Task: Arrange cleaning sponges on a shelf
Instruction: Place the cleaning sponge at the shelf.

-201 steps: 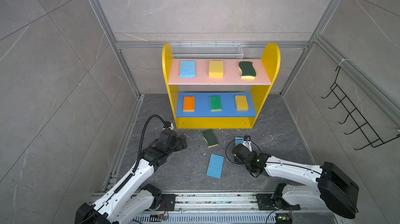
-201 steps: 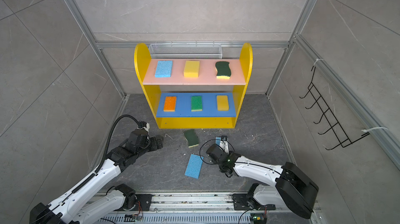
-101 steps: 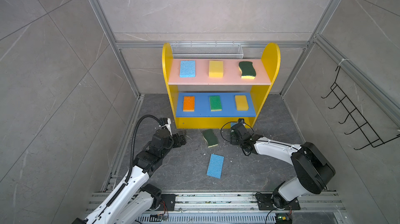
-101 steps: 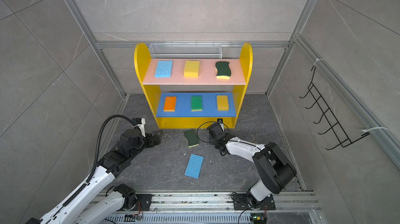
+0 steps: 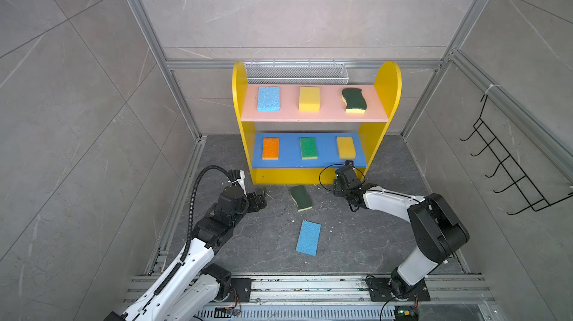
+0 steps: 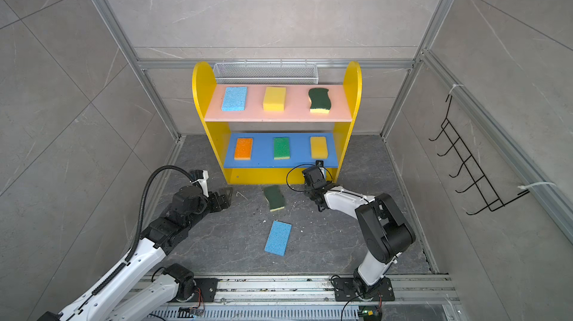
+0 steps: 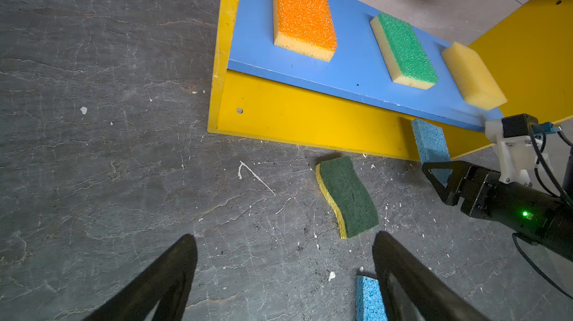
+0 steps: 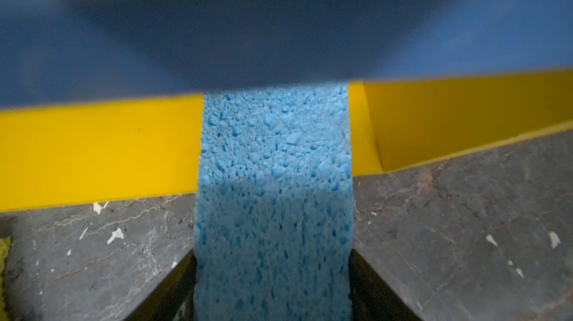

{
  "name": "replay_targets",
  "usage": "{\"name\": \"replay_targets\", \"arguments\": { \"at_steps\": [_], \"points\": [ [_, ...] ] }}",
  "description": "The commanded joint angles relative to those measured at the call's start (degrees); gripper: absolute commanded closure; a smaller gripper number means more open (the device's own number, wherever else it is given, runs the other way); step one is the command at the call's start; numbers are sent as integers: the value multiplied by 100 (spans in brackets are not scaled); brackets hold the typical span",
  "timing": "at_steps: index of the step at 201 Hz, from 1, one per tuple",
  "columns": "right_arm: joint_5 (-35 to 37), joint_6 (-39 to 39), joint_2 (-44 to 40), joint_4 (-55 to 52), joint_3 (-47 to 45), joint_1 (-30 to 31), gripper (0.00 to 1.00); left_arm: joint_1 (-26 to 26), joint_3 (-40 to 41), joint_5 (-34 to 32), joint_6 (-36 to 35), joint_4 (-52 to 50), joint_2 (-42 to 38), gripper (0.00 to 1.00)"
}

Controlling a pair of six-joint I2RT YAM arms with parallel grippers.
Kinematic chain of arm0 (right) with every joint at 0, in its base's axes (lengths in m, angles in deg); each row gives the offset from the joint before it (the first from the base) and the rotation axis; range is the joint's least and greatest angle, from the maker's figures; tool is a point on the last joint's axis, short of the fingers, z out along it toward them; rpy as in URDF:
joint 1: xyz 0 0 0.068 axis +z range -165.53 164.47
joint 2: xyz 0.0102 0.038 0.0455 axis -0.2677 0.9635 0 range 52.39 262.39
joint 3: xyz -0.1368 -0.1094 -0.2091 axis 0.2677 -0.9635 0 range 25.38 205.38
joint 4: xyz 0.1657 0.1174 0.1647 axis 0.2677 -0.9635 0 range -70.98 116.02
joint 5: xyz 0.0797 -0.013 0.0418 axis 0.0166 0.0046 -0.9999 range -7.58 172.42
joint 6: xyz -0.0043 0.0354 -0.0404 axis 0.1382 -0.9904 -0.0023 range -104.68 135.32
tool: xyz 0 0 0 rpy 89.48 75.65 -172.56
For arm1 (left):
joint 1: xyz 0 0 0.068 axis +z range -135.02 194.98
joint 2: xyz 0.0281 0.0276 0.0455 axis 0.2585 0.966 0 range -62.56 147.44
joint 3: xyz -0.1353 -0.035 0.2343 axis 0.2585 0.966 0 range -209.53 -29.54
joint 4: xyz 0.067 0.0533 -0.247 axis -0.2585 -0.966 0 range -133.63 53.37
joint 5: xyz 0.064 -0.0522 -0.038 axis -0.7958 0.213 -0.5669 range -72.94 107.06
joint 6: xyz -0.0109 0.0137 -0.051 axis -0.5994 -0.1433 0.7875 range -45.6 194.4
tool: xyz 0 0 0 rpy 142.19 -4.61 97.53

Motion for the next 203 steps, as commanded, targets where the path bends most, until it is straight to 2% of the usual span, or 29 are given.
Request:
{"name": "replay_targets", "arguments": {
  "at_steps": [1, 70, 133, 203],
  "points": [
    [85, 188, 130, 188, 157, -102, 29, 35, 14, -65, -167, 273, -21, 9],
    [55, 393, 326, 551, 220, -265, 29, 35, 20, -57, -201, 325, 37, 9],
    [129, 508, 505, 398, 457, -310, 27, 35, 55, -56, -185, 370, 43, 9],
    [227, 370, 879, -50, 909, -345, 17, 36, 56, -69, -197, 310, -53, 10]
  ]
}}
